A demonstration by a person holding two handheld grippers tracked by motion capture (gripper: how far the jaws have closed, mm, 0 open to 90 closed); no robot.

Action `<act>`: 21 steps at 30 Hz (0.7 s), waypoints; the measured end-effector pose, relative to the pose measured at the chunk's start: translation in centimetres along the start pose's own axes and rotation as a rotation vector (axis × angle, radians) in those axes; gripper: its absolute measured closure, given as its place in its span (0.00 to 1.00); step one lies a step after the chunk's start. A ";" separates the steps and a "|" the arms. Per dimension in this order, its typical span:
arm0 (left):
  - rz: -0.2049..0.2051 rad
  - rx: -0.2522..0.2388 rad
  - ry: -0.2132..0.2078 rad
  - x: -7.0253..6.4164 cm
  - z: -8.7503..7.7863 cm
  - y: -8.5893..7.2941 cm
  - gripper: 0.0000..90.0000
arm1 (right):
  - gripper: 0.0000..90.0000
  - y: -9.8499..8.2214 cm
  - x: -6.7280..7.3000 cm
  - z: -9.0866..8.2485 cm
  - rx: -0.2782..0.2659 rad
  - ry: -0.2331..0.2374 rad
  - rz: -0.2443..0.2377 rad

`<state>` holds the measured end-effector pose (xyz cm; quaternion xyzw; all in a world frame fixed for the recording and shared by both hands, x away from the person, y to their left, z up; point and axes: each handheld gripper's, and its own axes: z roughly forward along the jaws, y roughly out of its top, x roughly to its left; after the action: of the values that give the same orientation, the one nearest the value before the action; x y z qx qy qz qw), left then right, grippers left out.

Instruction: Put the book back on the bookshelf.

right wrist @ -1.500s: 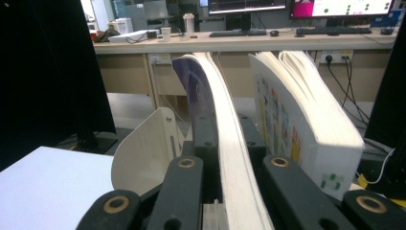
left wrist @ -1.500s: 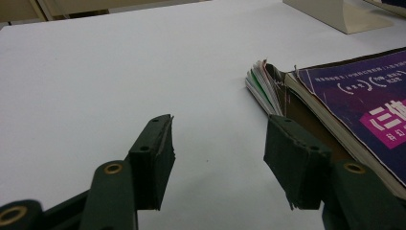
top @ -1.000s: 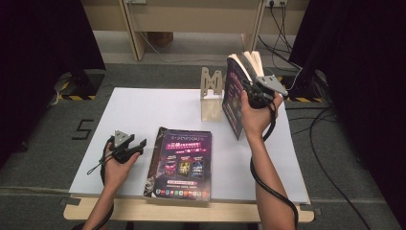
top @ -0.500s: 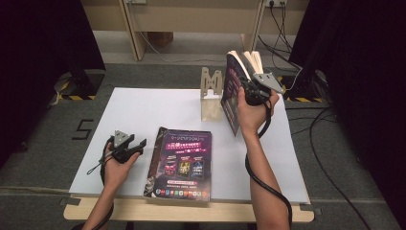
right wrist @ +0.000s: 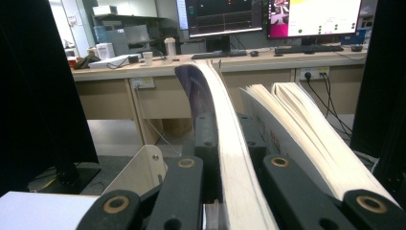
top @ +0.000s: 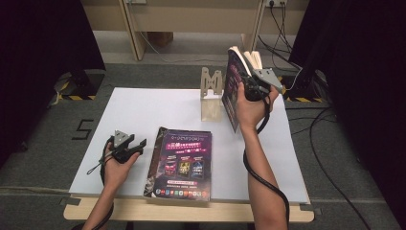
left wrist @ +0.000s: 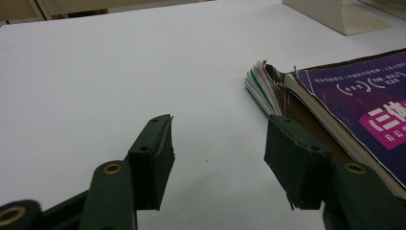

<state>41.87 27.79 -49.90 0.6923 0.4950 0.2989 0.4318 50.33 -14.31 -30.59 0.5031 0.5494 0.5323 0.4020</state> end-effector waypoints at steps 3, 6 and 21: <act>0.000 -0.001 0.000 0.0 0.0 0.0 0.47 | 0.93 0.1 0.1 0.1 0.000 0.000 0.009; -0.001 -0.002 0.000 0.0 0.0 0.0 0.47 | 0.93 0.2 0.1 0.4 -0.001 -0.004 0.010; 0.002 0.002 -0.002 0.0 0.0 0.0 0.47 | 0.93 0.2 0.1 1.5 0.005 -0.018 0.017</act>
<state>41.86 27.83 -49.89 0.6936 0.4942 0.2981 0.4311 51.75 -13.96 -30.59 0.5135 0.5428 0.5299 0.4012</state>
